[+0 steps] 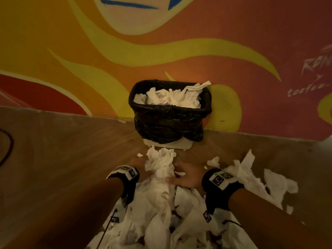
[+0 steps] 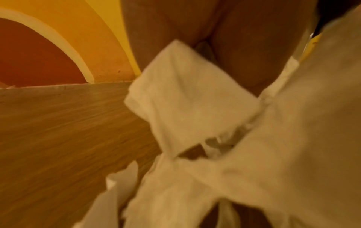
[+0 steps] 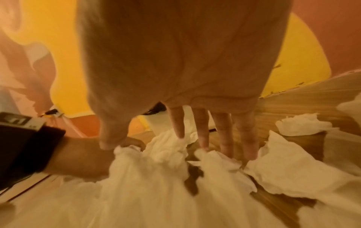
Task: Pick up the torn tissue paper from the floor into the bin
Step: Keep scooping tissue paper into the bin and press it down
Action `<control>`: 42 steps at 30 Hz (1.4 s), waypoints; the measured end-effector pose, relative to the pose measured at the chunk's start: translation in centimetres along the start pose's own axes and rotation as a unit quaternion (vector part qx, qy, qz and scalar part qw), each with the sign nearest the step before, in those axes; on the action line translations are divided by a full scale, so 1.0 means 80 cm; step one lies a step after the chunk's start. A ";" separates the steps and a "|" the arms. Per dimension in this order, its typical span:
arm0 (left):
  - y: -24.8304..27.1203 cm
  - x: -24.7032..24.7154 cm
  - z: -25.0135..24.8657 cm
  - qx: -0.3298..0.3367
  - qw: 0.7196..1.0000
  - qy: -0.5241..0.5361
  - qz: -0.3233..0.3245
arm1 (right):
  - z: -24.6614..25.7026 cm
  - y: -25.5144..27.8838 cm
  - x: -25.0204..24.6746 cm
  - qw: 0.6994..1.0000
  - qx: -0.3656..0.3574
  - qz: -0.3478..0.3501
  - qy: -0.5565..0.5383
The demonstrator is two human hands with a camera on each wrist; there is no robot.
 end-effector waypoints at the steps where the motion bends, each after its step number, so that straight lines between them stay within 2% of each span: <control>1: 0.001 -0.001 -0.003 0.024 1.000 -0.008 0.003 | 0.004 0.000 0.001 1.000 -0.020 -0.023 0.004; 3: 0.011 -0.005 -0.013 0.087 0.996 -0.014 0.005 | 0.008 -0.001 -0.001 0.996 -0.034 -0.066 0.056; 5: 0.025 -0.012 -0.021 0.145 0.989 0.003 0.006 | 0.009 -0.006 0.005 0.995 -0.033 -0.055 0.076; 7: 0.035 -0.020 -0.022 0.179 0.981 0.065 0.018 | 0.023 -0.008 0.011 0.992 -0.063 -0.041 0.098; 10: 0.056 -0.035 -0.028 0.222 0.960 0.171 0.005 | 0.056 -0.002 0.005 0.987 -0.113 -0.090 0.070; 14: 0.070 -0.051 -0.018 0.194 0.937 0.288 -0.027 | 0.086 0.017 -0.009 0.976 -0.174 -0.131 -0.018; 20: 0.083 -0.080 0.000 0.135 0.934 0.324 -0.070 | 0.071 0.040 -0.038 0.975 -0.130 -0.179 0.019; 25: 0.093 -0.108 -0.015 0.100 0.939 0.301 -0.132 | 0.071 0.068 -0.062 0.970 -0.119 -0.210 0.019; 27: 0.094 -0.113 -0.025 0.097 0.934 0.313 -0.140 | 0.081 0.079 -0.070 0.956 -0.143 -0.255 0.014; 30: 0.093 -0.127 -0.025 0.102 0.924 0.329 -0.166 | 0.108 0.099 -0.075 0.921 -0.224 -0.318 0.020; 33: 0.095 -0.151 0.002 0.050 0.913 0.341 -0.219 | 0.120 0.118 -0.076 0.894 -0.279 -0.350 0.034; 35: 0.096 -0.162 0.012 0.041 0.906 0.356 -0.228 | 0.111 0.122 -0.087 0.890 -0.265 -0.371 0.026; 37: 0.102 -0.167 0.005 0.058 0.886 0.403 -0.222 | 0.096 0.119 -0.107 0.907 -0.215 -0.362 -0.030; 39: 0.116 -0.171 -0.018 0.104 0.858 0.454 -0.215 | 0.088 0.116 -0.129 0.913 -0.179 -0.353 -0.103; 42: 0.128 -0.189 -0.048 0.162 0.823 0.501 -0.212 | 0.087 0.115 -0.165 0.890 -0.134 -0.384 -0.205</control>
Point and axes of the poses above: each hand's wrist, its own y-axis away from the middle knuckle, its own x-axis out of the palm, z = x × y, the point moved 5 cm from there along -y, towards the middle knuckle, and after that the axes turned 13 degrees about y, right-handed, at the moved point
